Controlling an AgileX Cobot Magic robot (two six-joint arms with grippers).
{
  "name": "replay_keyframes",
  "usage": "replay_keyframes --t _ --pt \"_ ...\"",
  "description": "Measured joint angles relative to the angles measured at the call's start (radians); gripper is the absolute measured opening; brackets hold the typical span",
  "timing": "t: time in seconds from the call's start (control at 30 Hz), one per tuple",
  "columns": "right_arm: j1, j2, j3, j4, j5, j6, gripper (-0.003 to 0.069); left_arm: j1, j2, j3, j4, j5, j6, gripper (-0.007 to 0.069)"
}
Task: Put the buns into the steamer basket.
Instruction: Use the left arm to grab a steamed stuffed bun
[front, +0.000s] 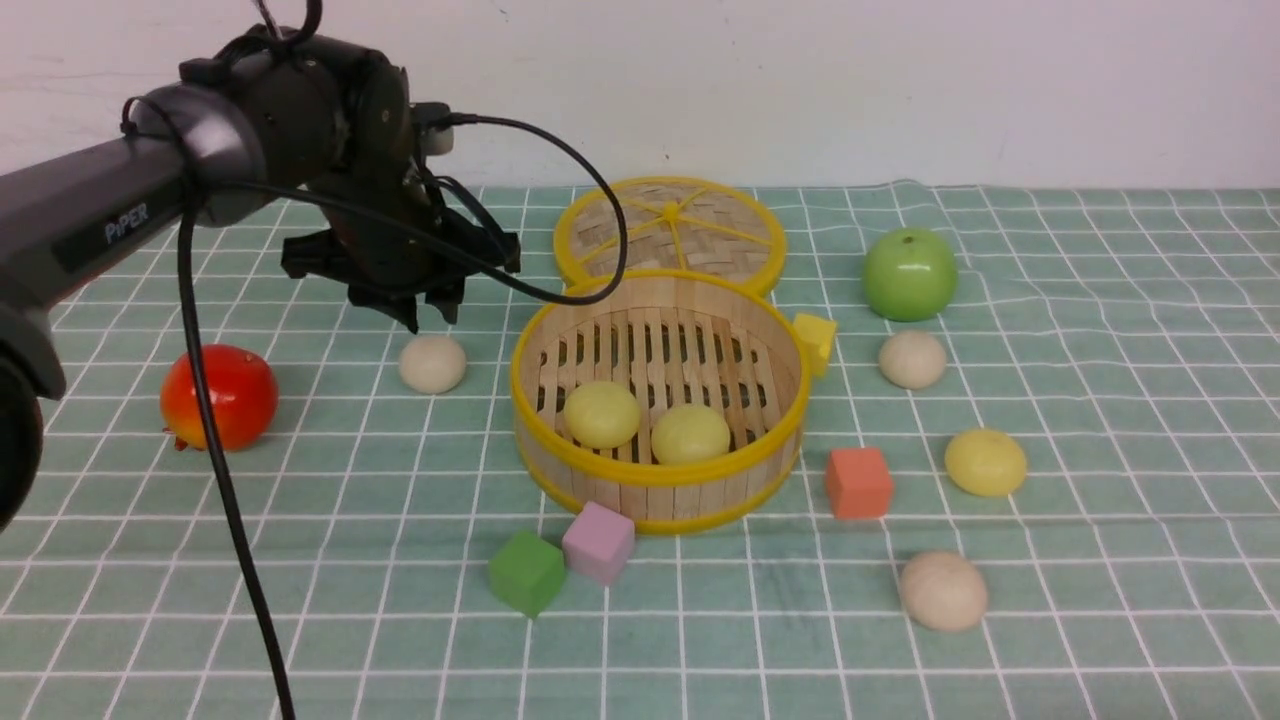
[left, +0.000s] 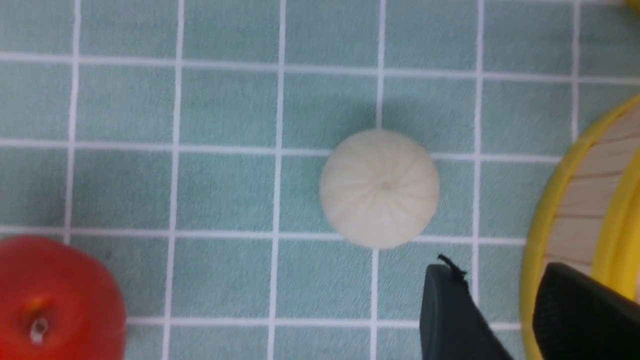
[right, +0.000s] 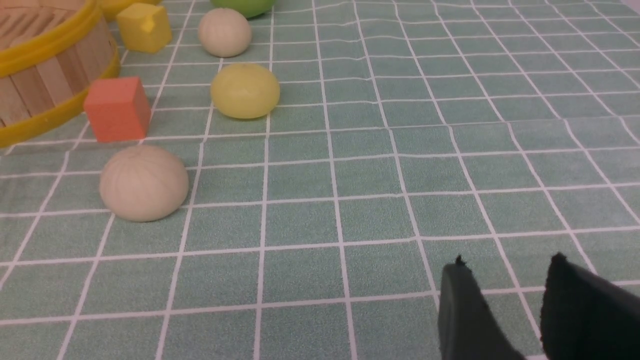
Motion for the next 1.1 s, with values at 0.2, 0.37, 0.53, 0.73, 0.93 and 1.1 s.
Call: replay_keyframes --t 0.2,0.37,0.53,0.73,0.93,1.1 --pt "0.0 0.0 0.0 0.0 0.0 0.0 0.024 0.0 0.0 0.0 0.0 -0.051 0.0 0.0244" --pt "0.0 0.0 0.0 0.0 0.0 0.0 0.024 0.0 0.0 0.0 0.0 -0.072 0.0 0.0244" --pt "0.0 0.0 0.0 0.0 0.0 0.0 0.024 0.0 0.0 0.0 -0.011 -0.074 0.0 0.0244" --pt "0.0 0.0 0.0 0.0 0.0 0.0 0.024 0.0 0.0 0.0 -0.028 -0.074 0.0 0.0244" --pt "0.0 0.0 0.0 0.0 0.0 0.0 0.024 0.0 0.018 -0.002 -0.039 -0.058 0.0 0.0244" --pt "0.0 0.0 0.0 0.0 0.0 0.0 0.024 0.0 0.029 -0.002 -0.04 -0.051 0.0 0.0244"
